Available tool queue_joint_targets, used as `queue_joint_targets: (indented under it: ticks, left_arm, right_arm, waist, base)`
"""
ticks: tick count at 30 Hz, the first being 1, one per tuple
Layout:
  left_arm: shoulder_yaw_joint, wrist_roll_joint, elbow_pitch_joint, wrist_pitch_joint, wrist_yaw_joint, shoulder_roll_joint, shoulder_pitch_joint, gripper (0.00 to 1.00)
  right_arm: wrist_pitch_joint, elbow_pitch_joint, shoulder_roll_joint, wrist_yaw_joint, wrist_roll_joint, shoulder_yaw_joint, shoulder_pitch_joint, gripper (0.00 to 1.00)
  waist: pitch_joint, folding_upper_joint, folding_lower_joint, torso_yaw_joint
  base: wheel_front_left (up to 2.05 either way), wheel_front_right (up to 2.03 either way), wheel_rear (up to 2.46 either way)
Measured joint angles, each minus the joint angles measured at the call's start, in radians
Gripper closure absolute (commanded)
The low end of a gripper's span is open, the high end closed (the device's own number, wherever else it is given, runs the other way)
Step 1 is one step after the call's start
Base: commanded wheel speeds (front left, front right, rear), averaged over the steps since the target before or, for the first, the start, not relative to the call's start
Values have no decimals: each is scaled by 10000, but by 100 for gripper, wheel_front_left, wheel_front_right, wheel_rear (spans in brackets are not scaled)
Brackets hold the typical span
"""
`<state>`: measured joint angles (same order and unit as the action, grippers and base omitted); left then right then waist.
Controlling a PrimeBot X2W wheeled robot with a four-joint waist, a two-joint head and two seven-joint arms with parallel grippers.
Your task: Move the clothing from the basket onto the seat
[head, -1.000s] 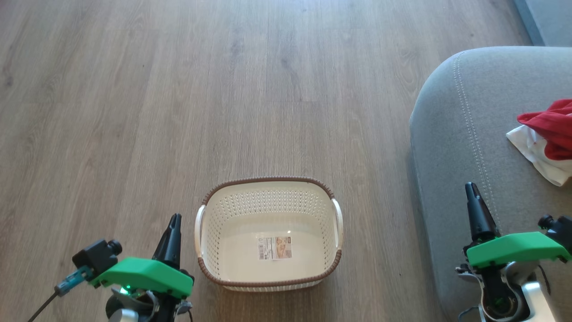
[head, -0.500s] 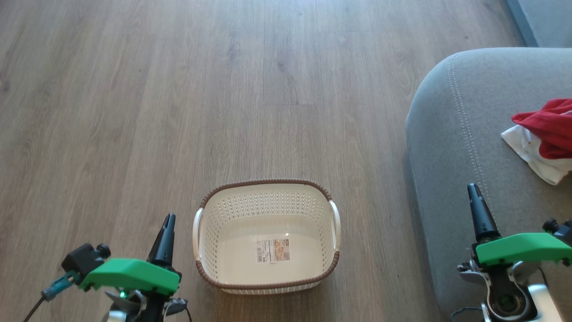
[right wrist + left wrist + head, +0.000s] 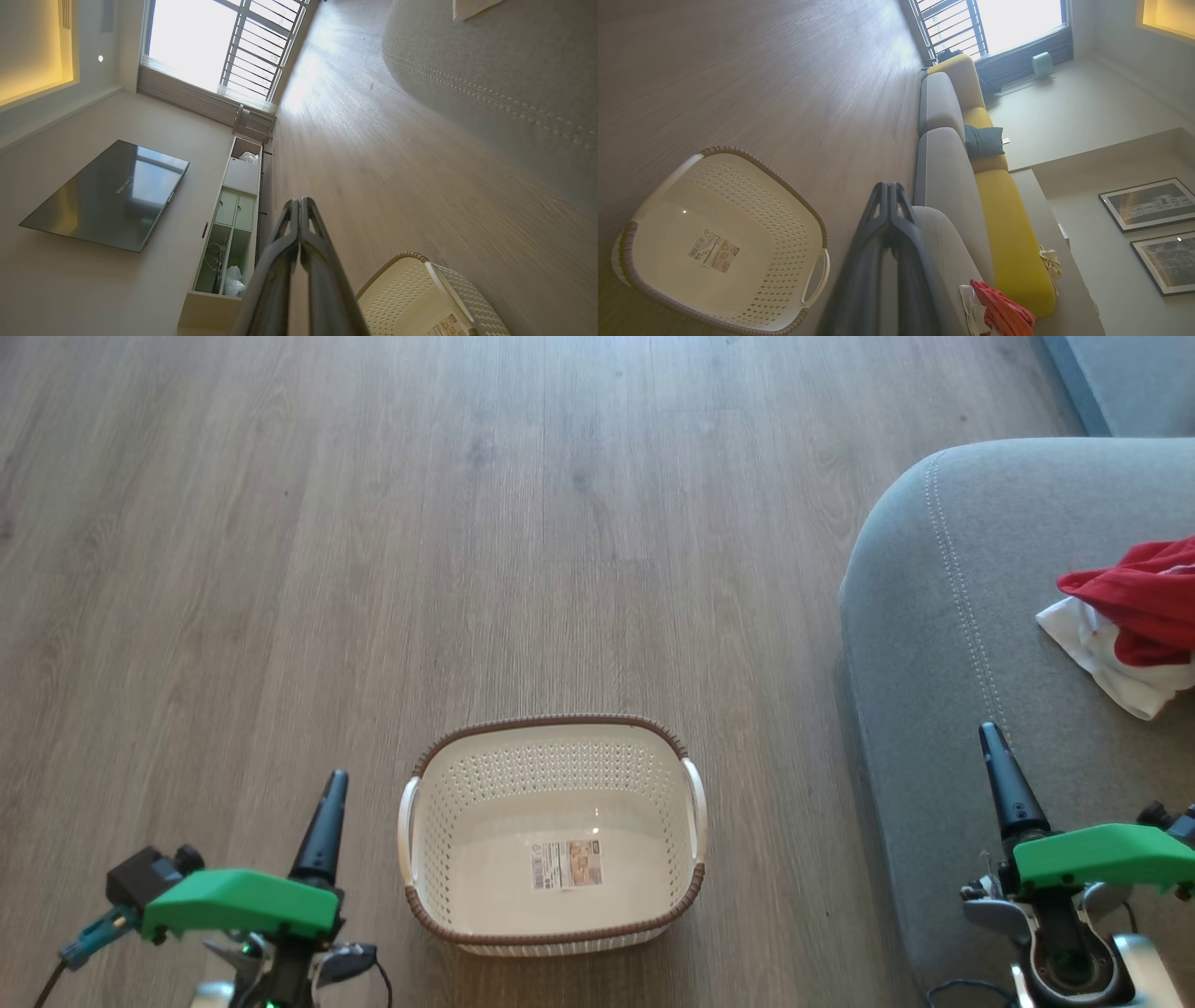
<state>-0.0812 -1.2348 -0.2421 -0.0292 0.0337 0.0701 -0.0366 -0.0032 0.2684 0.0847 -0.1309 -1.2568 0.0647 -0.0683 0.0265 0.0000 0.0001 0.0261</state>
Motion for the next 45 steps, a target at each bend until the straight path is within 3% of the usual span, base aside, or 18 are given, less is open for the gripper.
queue_joint_targets:
  ticks: [35, 45]
  left_arm:
    - [1149, -4010, -290, 999, 878, -10, -80, 100]
    - [1160, -4077, -307, 1072, 878, -21, -97, 100]
  right_arm:
    - [930, 73, -192, 2, -3534, 548, -1, 100]
    - [1009, 77, -205, 2, -3565, 562, -1, 100]
  waist:
    - [-235, 0, 0, -263]
    - [-234, 0, 0, -263]
  base:
    - [0, 0, 0]
    - [0, 0, 0]
